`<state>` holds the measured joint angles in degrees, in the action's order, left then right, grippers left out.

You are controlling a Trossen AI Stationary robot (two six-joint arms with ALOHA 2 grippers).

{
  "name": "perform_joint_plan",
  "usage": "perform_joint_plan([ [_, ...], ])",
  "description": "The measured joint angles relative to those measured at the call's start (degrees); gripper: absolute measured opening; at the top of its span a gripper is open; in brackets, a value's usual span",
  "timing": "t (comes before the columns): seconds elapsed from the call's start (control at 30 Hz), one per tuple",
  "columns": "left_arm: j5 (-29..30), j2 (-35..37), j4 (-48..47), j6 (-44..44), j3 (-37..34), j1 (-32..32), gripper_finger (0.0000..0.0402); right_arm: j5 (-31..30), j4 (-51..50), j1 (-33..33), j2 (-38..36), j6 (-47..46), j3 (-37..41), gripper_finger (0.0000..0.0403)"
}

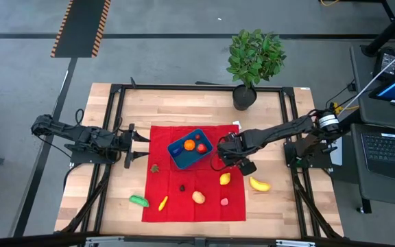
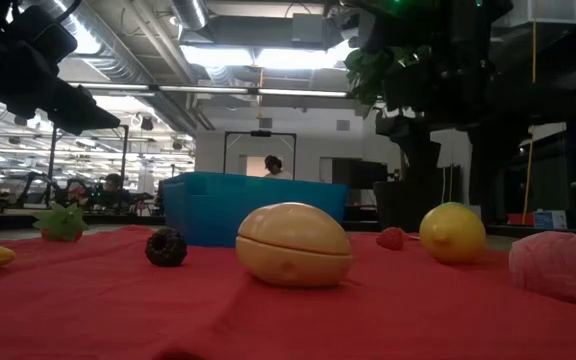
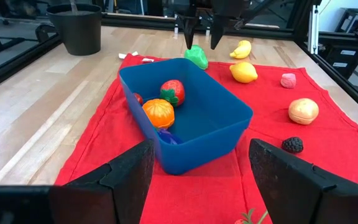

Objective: Pick and placing Produce into tupperware
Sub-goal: Put the pear into the blue bin

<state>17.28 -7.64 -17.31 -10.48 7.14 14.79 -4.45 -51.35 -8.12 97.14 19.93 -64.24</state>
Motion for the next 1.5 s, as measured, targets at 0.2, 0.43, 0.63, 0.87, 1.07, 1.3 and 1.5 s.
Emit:
perform_joint_plan([
  [0.2,0.0,0.0,0.0,-0.1,0.0,0.0,0.0254,0.0,3.3,0.1,0.0,1.5,1.8,0.0291],
  [0.43,0.0,0.0,0.0,-1.5,0.0,0.0,0.0254,-0.5,4.7,0.1,0.0,2.4,4.5,0.0291],
  [0.63,0.0,0.0,0.0,-1.5,0.0,0.0,0.0254,-0.5,6.3,0.6,0.0,2.7,5.7,0.0291],
  [0.87,0.0,0.0,0.0,-1.6,0.0,0.0,0.0254,-0.5,9.4,2.0,0.0,2.9,8.3,0.0291],
  [1.07,0.0,0.0,0.0,-1.5,0.0,0.0,0.0254,-0.6,10.0,2.4,0.0,3.0,8.4,0.0291],
  [1.3,0.0,0.0,0.0,-1.5,0.0,0.0,0.0254,-0.6,10.9,2.4,1.1,3.0,8.4,0.0291],
  [1.5,0.0,0.0,-0.1,-1.5,0.0,0.0,0.0254,-0.3,11.2,2.4,3.8,3.1,8.2,0.0291],
])
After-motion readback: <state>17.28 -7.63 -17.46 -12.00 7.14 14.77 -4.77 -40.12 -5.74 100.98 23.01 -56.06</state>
